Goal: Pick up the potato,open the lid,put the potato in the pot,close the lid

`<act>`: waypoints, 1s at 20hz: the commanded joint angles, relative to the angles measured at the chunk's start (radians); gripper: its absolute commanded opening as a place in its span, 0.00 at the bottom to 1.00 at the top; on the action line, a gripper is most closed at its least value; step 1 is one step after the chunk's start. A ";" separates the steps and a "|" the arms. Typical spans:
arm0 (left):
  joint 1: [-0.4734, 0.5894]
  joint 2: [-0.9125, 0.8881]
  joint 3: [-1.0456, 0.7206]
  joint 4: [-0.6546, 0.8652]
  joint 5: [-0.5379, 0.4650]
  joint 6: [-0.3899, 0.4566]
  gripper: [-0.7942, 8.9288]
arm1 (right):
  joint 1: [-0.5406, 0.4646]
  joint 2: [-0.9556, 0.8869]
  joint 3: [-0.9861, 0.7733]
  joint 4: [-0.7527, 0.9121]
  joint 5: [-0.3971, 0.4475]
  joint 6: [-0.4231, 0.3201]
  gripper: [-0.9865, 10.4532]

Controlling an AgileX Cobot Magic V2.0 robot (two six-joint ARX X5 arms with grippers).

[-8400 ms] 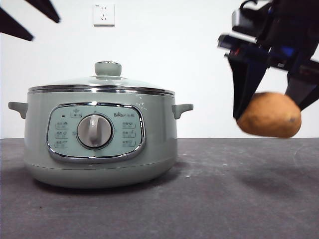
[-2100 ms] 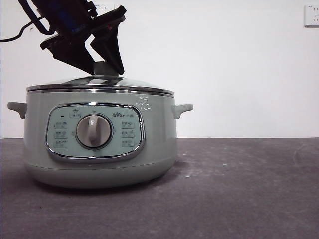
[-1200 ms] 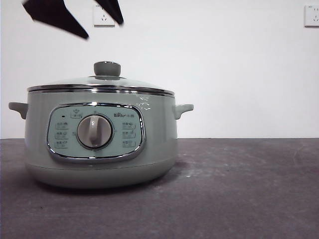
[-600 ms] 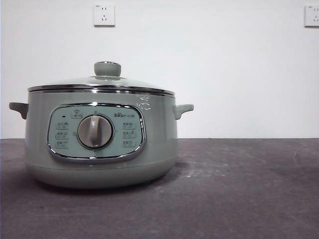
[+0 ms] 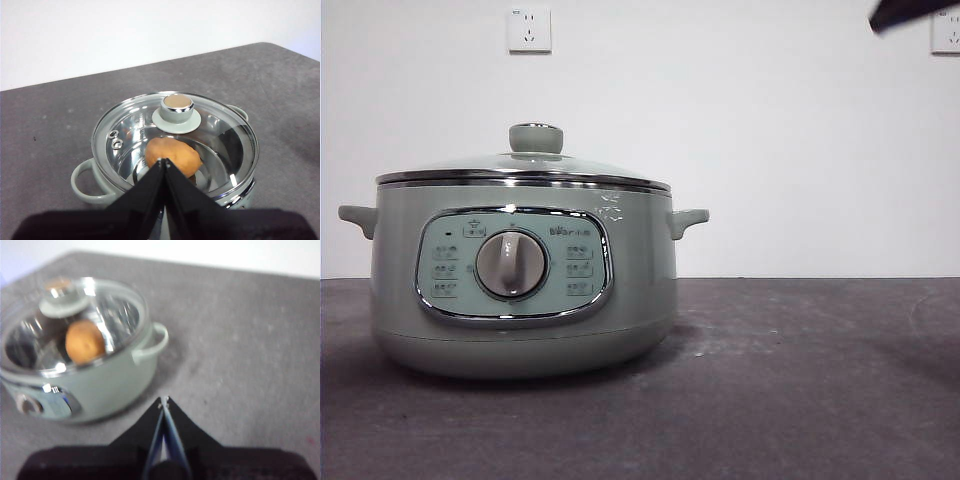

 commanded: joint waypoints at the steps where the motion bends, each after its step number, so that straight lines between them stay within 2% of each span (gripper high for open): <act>1: -0.004 0.002 -0.006 0.014 0.003 -0.020 0.08 | 0.001 0.005 -0.007 -0.008 0.002 0.016 0.09; 14: -0.003 0.014 -0.006 -0.034 -0.002 -0.025 0.08 | 0.001 0.004 -0.006 -0.029 0.001 0.016 0.09; 15: -0.003 0.014 -0.006 -0.044 -0.004 -0.001 0.08 | 0.001 0.004 -0.006 -0.029 0.001 0.016 0.09; 16: 0.001 0.010 -0.006 -0.042 -0.026 0.073 0.08 | 0.001 0.004 -0.006 -0.029 0.001 0.016 0.09; 18: 0.042 -0.006 -0.013 0.000 -0.047 0.115 0.08 | 0.001 0.004 -0.006 -0.029 0.001 0.016 0.09; 20: 0.120 -0.034 -0.065 0.102 -0.026 0.134 0.08 | 0.001 0.004 -0.006 -0.029 0.001 0.016 0.09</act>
